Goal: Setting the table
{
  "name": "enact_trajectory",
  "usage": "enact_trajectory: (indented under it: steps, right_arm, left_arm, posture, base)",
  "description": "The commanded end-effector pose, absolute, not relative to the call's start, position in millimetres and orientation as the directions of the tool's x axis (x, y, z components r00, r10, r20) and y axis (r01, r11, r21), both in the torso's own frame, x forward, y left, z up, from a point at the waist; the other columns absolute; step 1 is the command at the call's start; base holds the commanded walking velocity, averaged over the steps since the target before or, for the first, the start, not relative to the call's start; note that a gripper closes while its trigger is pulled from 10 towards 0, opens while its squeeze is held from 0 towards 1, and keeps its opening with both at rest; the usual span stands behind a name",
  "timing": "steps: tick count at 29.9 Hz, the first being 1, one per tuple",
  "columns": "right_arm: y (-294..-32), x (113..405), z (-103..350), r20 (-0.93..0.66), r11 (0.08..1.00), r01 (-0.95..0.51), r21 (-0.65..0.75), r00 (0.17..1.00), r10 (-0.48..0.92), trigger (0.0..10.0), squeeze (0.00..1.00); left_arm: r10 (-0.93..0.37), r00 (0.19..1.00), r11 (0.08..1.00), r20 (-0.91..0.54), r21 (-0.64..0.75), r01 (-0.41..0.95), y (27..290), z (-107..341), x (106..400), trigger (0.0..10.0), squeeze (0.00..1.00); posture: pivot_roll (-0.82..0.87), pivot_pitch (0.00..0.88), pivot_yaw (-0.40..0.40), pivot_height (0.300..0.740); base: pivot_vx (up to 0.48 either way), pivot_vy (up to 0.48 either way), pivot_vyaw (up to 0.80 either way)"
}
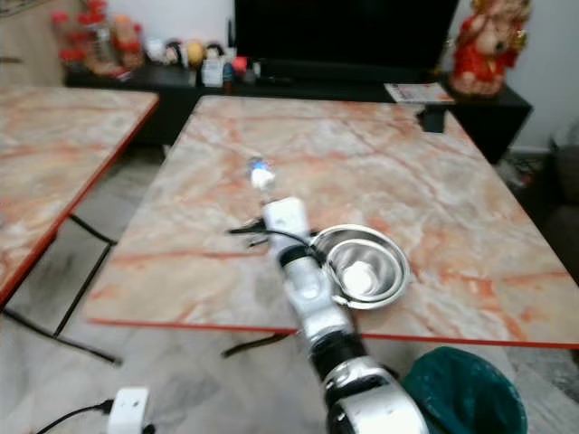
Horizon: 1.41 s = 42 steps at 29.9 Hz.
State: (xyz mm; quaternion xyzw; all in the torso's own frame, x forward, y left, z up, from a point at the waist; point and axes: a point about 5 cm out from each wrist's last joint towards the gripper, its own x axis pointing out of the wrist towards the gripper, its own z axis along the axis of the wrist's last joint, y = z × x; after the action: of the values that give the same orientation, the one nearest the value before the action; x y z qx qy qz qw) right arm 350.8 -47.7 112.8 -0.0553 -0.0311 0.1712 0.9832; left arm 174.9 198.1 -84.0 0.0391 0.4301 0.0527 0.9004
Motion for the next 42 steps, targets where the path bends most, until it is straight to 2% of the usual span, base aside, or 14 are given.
enact_trajectory:
  steps: [1, 6, 14, 26, 35, 42]
  right_arm:
    - [-61.2, 355.6, 117.0, 0.054, 0.946, -0.297, -0.128, 0.951, 0.305, 10.0, 0.0]
    - [-61.4, 356.3, 118.2, 0.058, 0.947, -0.295, -0.126, 0.951, 0.304, 10.0, 0.0]
    - [-59.0, 355.7, 118.6, 0.061, 0.946, -0.301, -0.123, 0.949, 0.31, 10.0, 0.0]
    - [-60.7, 356.1, 120.4, 0.071, 0.95, -0.29, -0.117, 0.951, 0.299, 10.0, 0.0]
    - [-66.6, 357.6, 119.0, 0.062, 0.966, -0.241, -0.092, 0.967, 0.247, 10.0, 0.0]
    - [-64.2, 355.2, 117.2, 0.068, 0.964, -0.251, -0.094, 0.964, 0.257, 10.0, 0.0]
  left_arm:
    - [0.111, 0.615, 0.994, -0.781, 0.101, -0.051, 189.5, -86.1, 173.6, 10.0, 0.0]
    - [0.113, 0.618, 0.993, -0.778, 0.098, -0.059, 189.9, -85.9, 173.5, 10.0, 0.0]
    - [0.105, 0.649, 0.994, -0.754, 0.055, -0.097, 189.7, -84.0, 175.2, 10.0, 0.0]
    - [0.109, 0.657, 0.994, -0.746, 0.065, -0.091, 191.5, -83.1, 175.8, 10.0, 0.0]
    - [0.11, 0.661, 0.994, -0.742, 0.066, -0.092, 191.6, -82.5, 176.8, 10.0, 0.0]
    - [0.11, 0.665, 0.994, -0.739, 0.069, -0.089, 191.9, -82.2, 177.0, 10.0, 0.0]
  posture:
    - [0.01, 0.0, -0.022, 0.74]
    - [0.01, 0.0, -0.021, 0.74]
    - [0.01, 0.0, -0.021, 0.74]
    - [0.01, 0.0, -0.017, 0.74]
    - [0.01, 0.0, -0.018, 0.74]
    - [0.01, 0.0, -0.019, 0.74]
  base:
    - [0.259, -0.341, 0.0]
    - [0.257, -0.341, 0.0]
    - [0.0, 0.0, 0.0]
    - [0.0, 0.0, 0.0]
    - [0.0, -0.48, 0.0]
    - [0.0, -0.44, -0.54]
